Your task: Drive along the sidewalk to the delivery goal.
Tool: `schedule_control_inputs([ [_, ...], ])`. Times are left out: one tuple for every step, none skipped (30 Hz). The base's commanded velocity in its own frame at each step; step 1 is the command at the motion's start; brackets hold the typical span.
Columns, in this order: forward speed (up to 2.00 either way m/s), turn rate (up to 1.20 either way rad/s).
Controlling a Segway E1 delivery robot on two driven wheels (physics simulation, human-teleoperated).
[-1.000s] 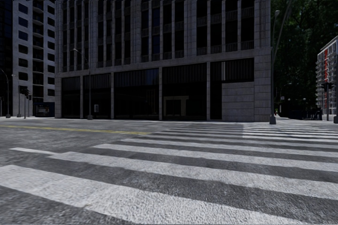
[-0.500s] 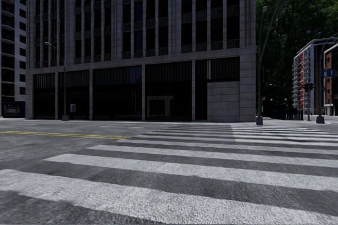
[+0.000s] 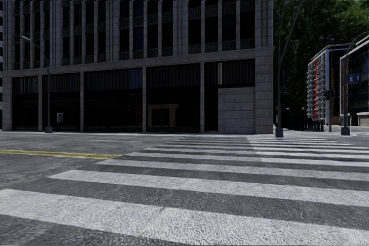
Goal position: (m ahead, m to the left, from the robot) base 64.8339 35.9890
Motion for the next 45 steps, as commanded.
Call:
schedule_control_inputs([
  [2.00,-0.23],
  [2.00,-0.23],
  [2.00,-0.23],
  [2.00,-0.23],
  [2.00,-0.23],
  [2.00,-0.23],
  [2.00,-0.23],
  [2.00,-0.23],
  [2.00,-0.23],
  [2.00,-0.23],
  [2.00,-0.23],
  [2.00,-0.23],
  [2.00,-0.23],
  [2.00,-0.23],
  [2.00,-0.23],
  [2.00,-0.23],
  [2.00,-0.23],
  [2.00,-0.23],
  [2.00,-0.23],
  [2.00,-0.23],
  [2.00,-0.23],
  [2.00,-0.23],
  [2.00,-0.23],
  [2.00,-0.23],
  [2.00,-0.23],
  [2.00,-0.23],
  [2.00,-0.23],
  [2.00,-0.23],
  [2.00,-0.23],
  [2.00,-0.23],
  [2.00,-0.23],
  [2.00,-0.23],
  [2.00,-0.23],
  [2.00,-0.23],
  [2.00,-0.23],
  [2.00,-0.23],
  [2.00,-0.23],
  [2.00,-0.23],
  [2.00,-0.24],
  [2.00,-0.24],
  [2.00,-0.24],
  [2.00,-0.24],
  [2.00,-0.24],
  [2.00,-0.24],
  [2.00,-0.24],
])
